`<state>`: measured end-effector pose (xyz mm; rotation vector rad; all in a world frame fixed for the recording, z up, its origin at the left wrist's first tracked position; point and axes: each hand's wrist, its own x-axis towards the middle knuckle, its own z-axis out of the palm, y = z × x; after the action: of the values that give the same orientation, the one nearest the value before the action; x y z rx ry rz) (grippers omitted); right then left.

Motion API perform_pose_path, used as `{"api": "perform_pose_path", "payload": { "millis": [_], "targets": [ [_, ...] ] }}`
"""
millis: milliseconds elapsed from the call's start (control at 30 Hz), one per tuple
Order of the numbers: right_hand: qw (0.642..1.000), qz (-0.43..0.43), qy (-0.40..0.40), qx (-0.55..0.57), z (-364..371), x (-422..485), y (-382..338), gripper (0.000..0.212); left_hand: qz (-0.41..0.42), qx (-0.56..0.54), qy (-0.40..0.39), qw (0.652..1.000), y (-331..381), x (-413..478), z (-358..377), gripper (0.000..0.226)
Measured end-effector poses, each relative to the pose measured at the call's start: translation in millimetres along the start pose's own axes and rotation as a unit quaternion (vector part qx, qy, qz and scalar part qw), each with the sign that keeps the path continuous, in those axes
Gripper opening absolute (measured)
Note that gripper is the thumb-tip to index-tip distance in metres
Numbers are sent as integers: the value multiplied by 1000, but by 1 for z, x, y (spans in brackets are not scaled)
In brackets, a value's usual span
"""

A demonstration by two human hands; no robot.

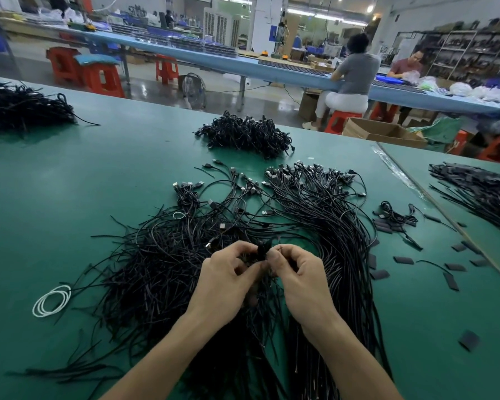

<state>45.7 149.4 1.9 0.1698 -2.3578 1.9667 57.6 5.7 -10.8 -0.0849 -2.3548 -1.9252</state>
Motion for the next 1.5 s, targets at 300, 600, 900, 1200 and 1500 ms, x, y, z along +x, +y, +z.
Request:
{"api": "perform_pose_path", "payload": {
  "millis": [300, 600, 900, 1200, 1500],
  "targets": [
    [998, 14, -53, 19, 0, -1, 3, 17, -45, -214, -4, 976, 8, 3, -5, 13],
    [985, 63, -16, -162, -21, 5, 25, 9, 20, 52, 58, 997, -4, 55, -38, 39],
    [886, 101, 30, -452, -40, 20, 43, 37, -73, 260, 209, 940, -35, 168, -88, 37],
    [811, 188, 48, -551, -29, 45, 34, 42, -33, 317, 176, 931, -50, 159, -80, 28],
    [815, 280, 64, -502, -49, 66, 31, 9, 87, 233, 91, 964, -24, 99, -33, 15]
  ]
}}
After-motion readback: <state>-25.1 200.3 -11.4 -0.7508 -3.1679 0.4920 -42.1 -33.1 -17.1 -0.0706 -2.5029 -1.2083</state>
